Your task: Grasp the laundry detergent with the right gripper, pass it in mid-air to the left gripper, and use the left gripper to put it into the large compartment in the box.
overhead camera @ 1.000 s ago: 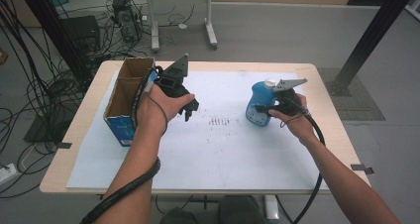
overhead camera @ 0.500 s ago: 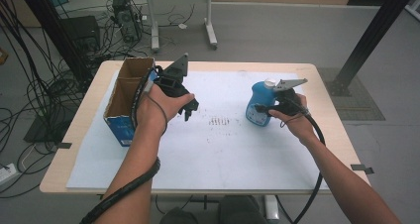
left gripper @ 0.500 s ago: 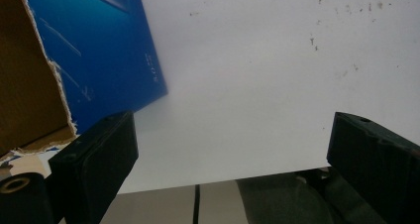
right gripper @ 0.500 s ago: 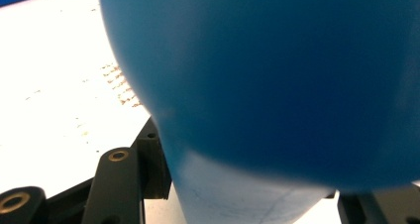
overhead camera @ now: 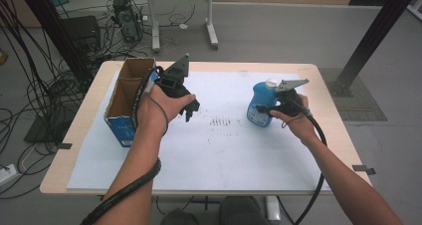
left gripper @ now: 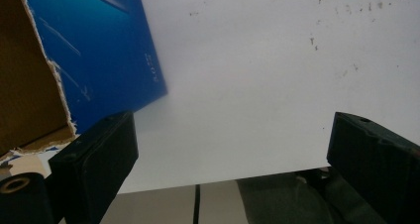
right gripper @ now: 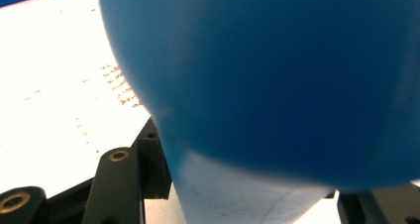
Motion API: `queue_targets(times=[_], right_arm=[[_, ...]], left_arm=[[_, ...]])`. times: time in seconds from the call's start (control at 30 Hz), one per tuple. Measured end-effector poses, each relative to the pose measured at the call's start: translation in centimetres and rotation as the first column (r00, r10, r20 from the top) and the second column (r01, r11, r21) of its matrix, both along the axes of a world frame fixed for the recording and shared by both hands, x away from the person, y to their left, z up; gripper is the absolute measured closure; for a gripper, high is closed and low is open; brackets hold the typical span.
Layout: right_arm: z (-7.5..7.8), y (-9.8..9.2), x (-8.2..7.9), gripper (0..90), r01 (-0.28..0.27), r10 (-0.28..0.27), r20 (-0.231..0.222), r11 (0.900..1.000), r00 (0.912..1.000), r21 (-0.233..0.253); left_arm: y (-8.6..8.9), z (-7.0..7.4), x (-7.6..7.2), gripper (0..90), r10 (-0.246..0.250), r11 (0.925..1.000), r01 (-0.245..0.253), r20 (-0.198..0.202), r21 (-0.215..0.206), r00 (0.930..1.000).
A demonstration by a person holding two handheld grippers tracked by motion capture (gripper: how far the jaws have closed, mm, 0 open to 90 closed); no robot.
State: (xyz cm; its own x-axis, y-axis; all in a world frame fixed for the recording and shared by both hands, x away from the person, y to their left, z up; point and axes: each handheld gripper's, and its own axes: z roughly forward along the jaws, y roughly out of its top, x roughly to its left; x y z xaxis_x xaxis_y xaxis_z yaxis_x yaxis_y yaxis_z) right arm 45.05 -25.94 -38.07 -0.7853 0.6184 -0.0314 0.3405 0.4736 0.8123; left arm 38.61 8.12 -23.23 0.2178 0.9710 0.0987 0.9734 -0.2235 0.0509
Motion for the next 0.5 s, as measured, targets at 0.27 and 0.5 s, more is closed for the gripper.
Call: queue_targets(times=[0.27,0.5], right_arm=[[-0.01,-0.01,0.00,42.8,0.000,0.000,0.001,1.000,1.0000,0.001],[-0.02,-0.02,0.00,42.8,-0.001,0.001,0.002,1.000,1.0000,0.001]], left_arm=[[-0.04,-0.04,0.01,6.0,0.001,1.0000,-0.001,0.001,-0.001,1.0000],[-0.05,-0.10,-0.01,6.0,0.002,1.0000,-0.002,0.002,-0.001,1.0000]])
